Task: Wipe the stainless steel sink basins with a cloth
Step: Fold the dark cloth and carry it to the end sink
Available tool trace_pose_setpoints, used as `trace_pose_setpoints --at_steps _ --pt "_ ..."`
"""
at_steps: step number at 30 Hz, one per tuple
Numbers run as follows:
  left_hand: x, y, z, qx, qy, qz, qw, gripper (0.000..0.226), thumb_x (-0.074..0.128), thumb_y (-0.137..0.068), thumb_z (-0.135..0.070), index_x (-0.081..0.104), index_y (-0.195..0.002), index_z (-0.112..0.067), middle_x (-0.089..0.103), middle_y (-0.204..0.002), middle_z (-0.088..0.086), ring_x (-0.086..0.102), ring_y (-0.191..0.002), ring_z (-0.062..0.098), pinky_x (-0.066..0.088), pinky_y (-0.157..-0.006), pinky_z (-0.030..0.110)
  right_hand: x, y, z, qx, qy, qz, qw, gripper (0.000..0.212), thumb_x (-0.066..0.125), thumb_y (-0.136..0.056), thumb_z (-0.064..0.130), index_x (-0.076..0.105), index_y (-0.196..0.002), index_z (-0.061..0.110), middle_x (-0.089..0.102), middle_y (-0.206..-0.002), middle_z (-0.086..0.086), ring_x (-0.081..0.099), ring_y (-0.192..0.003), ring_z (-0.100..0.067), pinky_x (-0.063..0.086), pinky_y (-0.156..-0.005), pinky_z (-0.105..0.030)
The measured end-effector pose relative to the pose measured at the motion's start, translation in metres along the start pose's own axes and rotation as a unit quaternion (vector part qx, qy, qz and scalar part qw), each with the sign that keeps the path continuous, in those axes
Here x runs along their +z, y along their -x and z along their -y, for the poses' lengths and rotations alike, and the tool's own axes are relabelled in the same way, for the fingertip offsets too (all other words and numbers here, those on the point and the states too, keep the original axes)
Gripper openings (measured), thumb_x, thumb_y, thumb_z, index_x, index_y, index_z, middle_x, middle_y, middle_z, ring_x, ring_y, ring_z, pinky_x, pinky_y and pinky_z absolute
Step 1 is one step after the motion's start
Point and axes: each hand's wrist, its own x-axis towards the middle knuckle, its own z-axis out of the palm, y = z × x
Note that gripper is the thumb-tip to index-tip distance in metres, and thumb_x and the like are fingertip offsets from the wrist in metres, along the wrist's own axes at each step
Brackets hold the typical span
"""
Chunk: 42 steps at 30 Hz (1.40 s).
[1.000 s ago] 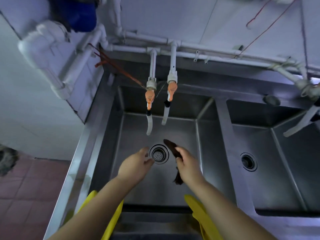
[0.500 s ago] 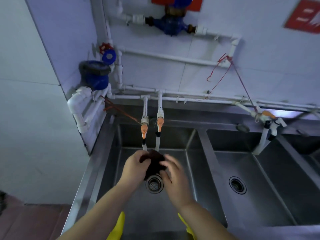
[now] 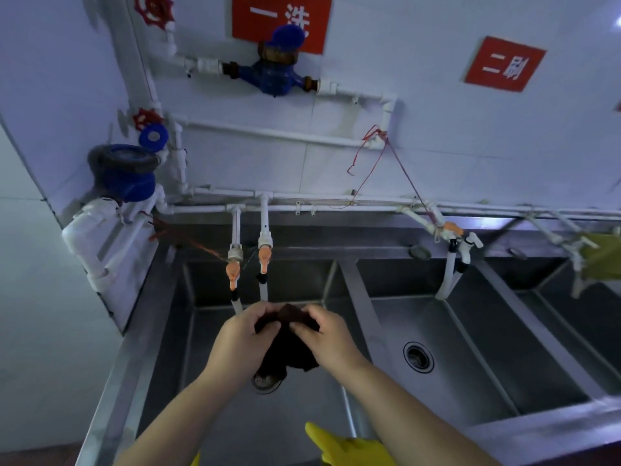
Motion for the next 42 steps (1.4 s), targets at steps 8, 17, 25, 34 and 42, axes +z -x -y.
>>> trace_pose_setpoints --at_steps 8,17,25,34,42 --pt "0.099 0.007 -0.034 0.006 -0.159 0.122 0.980 0.010 0.068 -0.078 -0.026 0.060 -0.076 -0.031 0.061 -0.069 -0.011 0.055 -0.062 0.002 0.044 -0.055 0.025 -0.105 0.049 -0.050 0.036 0.025 -0.097 0.994 0.020 0.056 -0.093 0.030 0.051 -0.075 0.036 0.057 -0.071 0.014 0.055 -0.069 0.006 0.041 -0.062 -0.016" --pt "0.322 0.046 -0.133 -0.016 -0.053 0.230 0.972 0.007 0.063 -0.085 -0.017 0.063 -0.079 -0.015 0.066 -0.067 0.000 0.060 -0.061 0.011 0.040 -0.053 0.022 -0.295 0.185 -0.195 0.178 0.049 -0.220 0.958 0.024 0.048 -0.096 0.038 0.056 -0.090 0.016 0.057 -0.082 0.005 0.057 -0.081 -0.011 0.039 -0.059 -0.015" --pt "0.521 0.103 -0.225 -0.009 -0.001 0.308 0.951 0.021 0.057 -0.093 -0.022 0.059 -0.072 -0.023 0.060 -0.070 -0.005 0.058 -0.068 0.005 0.037 -0.056 0.012 -0.447 0.326 -0.289 0.230 0.020 -0.338 0.912 0.032 0.053 -0.094 0.033 0.054 -0.068 0.014 0.057 -0.061 -0.001 0.049 -0.054 -0.002 0.041 -0.055 -0.031" --pt "0.675 0.113 -0.287 0.020 0.043 0.401 0.915 0.023 0.058 -0.092 -0.013 0.059 -0.069 -0.015 0.054 -0.045 -0.010 0.046 -0.043 -0.004 0.034 -0.045 0.011 -0.540 0.401 -0.361 0.284 -0.032 -0.452 0.845 0.018 0.056 -0.093 0.020 0.062 -0.076 0.018 0.063 -0.069 0.001 0.057 -0.063 -0.009 0.047 -0.059 -0.032" --pt "0.796 0.072 -0.342 0.068 0.057 0.512 0.854 0.015 0.065 -0.087 -0.010 0.055 -0.076 -0.015 0.056 -0.062 -0.008 0.050 -0.051 -0.003 0.038 -0.052 0.010 -0.638 0.387 -0.414 0.304 -0.040 -0.528 0.792 0.022 0.054 -0.094 0.013 0.059 -0.075 0.024 0.062 -0.070 0.005 0.059 -0.066 -0.008 0.048 -0.060 -0.027"
